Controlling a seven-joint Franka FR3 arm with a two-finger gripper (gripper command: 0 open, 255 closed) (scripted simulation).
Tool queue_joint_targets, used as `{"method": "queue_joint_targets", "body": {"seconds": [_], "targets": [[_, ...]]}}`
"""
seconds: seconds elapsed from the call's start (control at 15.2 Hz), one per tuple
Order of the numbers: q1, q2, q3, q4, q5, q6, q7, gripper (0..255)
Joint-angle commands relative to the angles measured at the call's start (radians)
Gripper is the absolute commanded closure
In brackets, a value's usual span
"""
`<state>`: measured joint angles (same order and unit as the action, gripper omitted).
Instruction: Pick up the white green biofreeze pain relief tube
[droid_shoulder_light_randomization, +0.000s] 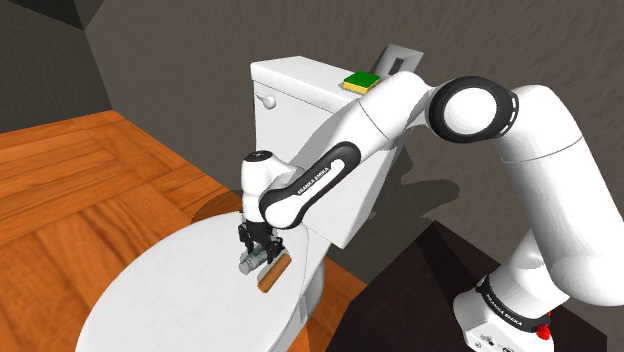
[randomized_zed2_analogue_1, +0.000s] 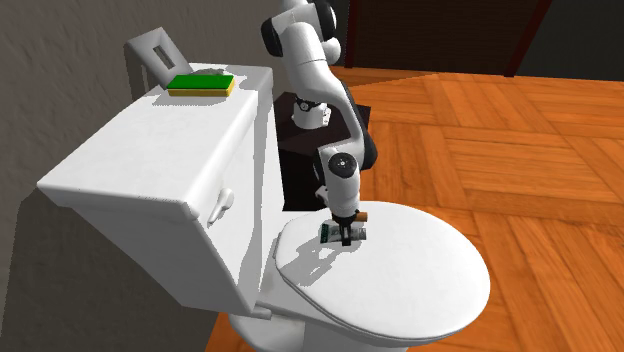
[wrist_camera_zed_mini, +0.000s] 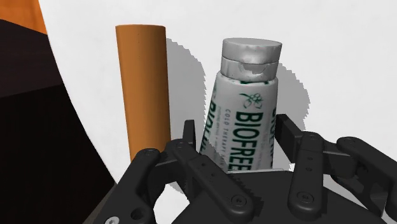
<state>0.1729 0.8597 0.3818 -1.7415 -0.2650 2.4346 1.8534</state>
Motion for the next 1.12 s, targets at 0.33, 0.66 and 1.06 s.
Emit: {"method": "queue_joint_targets", "body": {"seconds": [0.33, 0.66, 1.06], "targets": [[-0.019, -0.067, 0.022, -0.026, 0.018, -0.041, -0.005, 255], [-0.033, -0.120, 0.041, -0.042, 0.035, -0.078, -0.010, 255], [-0.045, -0.163, 0.056, -0.051, 0.050, -0.111, -0.015, 255]]}}
